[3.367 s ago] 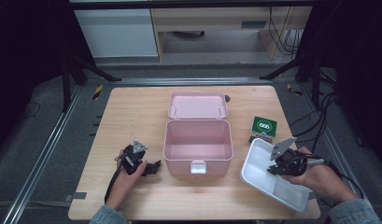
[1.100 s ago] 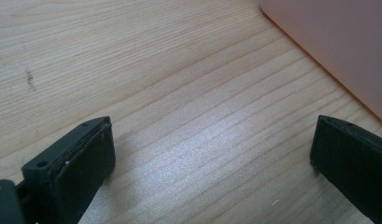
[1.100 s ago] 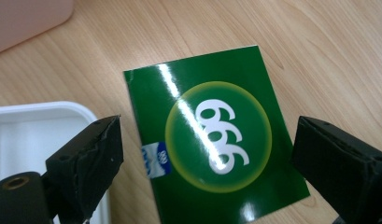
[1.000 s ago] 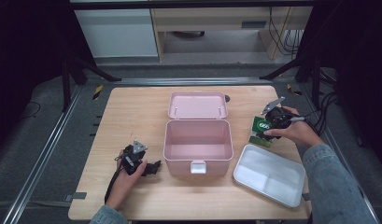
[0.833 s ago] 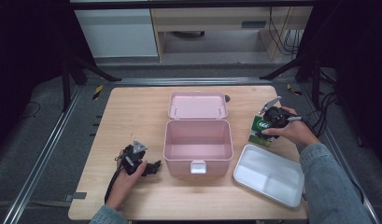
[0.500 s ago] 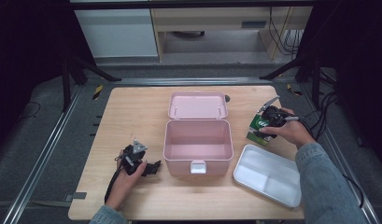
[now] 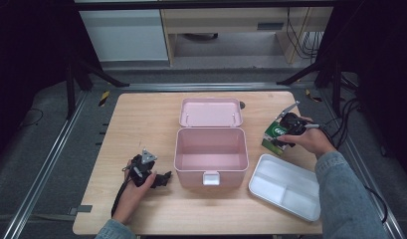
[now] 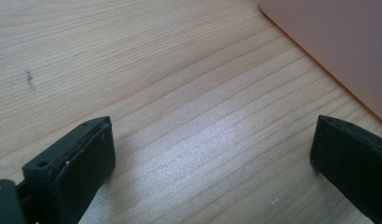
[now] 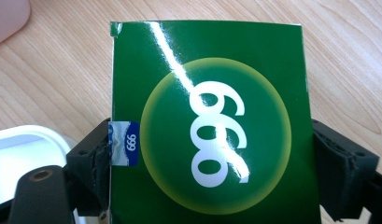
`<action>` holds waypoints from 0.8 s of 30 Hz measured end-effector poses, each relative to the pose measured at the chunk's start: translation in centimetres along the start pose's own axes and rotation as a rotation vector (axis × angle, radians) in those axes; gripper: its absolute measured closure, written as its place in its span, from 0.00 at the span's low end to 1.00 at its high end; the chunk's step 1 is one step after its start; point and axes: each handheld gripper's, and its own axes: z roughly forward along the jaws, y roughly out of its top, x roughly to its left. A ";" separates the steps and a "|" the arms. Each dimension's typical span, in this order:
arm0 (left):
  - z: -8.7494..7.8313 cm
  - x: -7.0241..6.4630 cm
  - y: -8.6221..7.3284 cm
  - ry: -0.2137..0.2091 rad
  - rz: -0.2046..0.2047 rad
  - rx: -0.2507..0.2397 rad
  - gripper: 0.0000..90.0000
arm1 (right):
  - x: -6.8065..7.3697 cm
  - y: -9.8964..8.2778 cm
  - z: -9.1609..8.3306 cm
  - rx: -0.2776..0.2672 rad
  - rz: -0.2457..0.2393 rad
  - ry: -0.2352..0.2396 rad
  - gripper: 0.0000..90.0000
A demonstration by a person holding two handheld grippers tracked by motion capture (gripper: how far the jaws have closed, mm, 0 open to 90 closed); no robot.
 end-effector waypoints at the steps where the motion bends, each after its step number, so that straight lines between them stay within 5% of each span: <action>1: 0.0 0.0 0.0 0.000 0.000 0.000 0.00 | 0.0 0.0 0.0 0.000 -0.002 0.003 0.19; 9: 0.0 0.0 0.0 0.000 0.000 0.000 0.00 | 0.5 -0.3 -1.7 -0.049 -0.007 0.014 0.19; 24: 0.0 0.0 0.0 0.002 -0.003 -0.002 0.00 | 4.7 2.5 -10.0 -0.133 -0.104 -0.002 0.20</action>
